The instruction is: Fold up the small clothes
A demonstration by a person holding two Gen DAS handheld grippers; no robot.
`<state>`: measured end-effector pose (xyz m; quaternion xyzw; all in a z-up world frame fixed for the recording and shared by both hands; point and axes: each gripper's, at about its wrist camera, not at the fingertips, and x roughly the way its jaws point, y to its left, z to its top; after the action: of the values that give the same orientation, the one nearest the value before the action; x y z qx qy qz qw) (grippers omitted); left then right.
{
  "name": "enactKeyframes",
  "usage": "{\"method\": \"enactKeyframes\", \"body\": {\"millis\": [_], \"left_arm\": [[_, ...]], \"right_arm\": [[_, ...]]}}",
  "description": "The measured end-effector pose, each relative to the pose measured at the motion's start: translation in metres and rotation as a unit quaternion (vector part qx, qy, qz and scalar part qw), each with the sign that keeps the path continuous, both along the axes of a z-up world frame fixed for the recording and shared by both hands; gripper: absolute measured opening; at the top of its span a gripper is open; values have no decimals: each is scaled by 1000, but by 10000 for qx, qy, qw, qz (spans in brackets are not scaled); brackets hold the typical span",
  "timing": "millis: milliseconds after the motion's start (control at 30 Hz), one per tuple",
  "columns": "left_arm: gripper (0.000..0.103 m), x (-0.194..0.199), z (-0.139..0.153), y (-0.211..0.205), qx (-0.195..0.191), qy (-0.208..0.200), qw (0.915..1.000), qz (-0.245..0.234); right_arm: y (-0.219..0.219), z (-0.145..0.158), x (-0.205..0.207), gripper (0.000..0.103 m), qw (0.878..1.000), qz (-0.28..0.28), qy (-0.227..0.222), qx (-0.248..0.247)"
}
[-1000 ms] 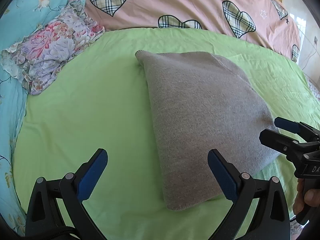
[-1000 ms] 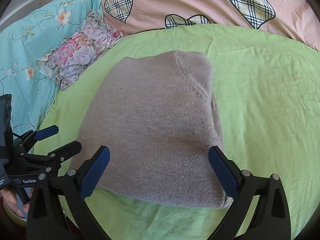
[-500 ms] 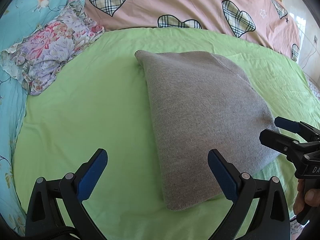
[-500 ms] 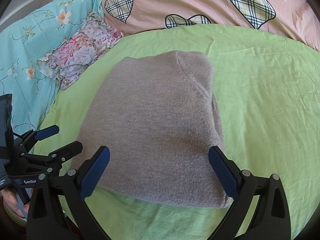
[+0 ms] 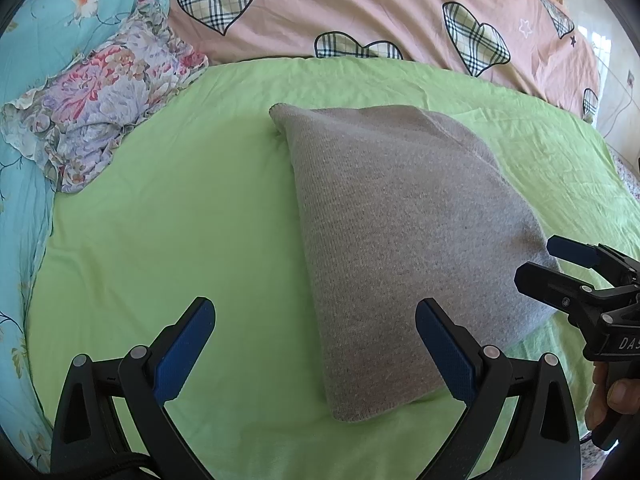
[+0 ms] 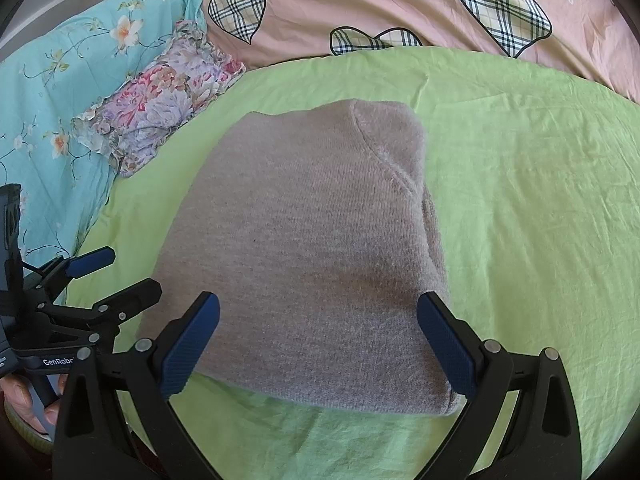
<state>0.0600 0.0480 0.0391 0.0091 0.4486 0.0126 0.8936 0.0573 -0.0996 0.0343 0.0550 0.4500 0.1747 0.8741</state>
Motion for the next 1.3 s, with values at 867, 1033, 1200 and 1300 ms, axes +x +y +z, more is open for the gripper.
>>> {"method": "enactKeyframes", "body": {"millis": [867, 1033, 1200, 1300], "left_arm": [[101, -1, 4, -4, 21, -49, 10000, -33], [101, -2, 4, -4, 28, -44, 10000, -40], [101, -2, 4, -4, 29, -49, 10000, -34], [101, -2, 4, -4, 32, -50, 10000, -33]], "right_arm": [[0, 1, 1, 99, 10000, 1, 9, 13], [0, 2, 1, 99, 10000, 0, 9, 20], [0, 2, 1, 99, 10000, 1, 9, 17], [0, 2, 1, 99, 10000, 6, 12, 22]]}}
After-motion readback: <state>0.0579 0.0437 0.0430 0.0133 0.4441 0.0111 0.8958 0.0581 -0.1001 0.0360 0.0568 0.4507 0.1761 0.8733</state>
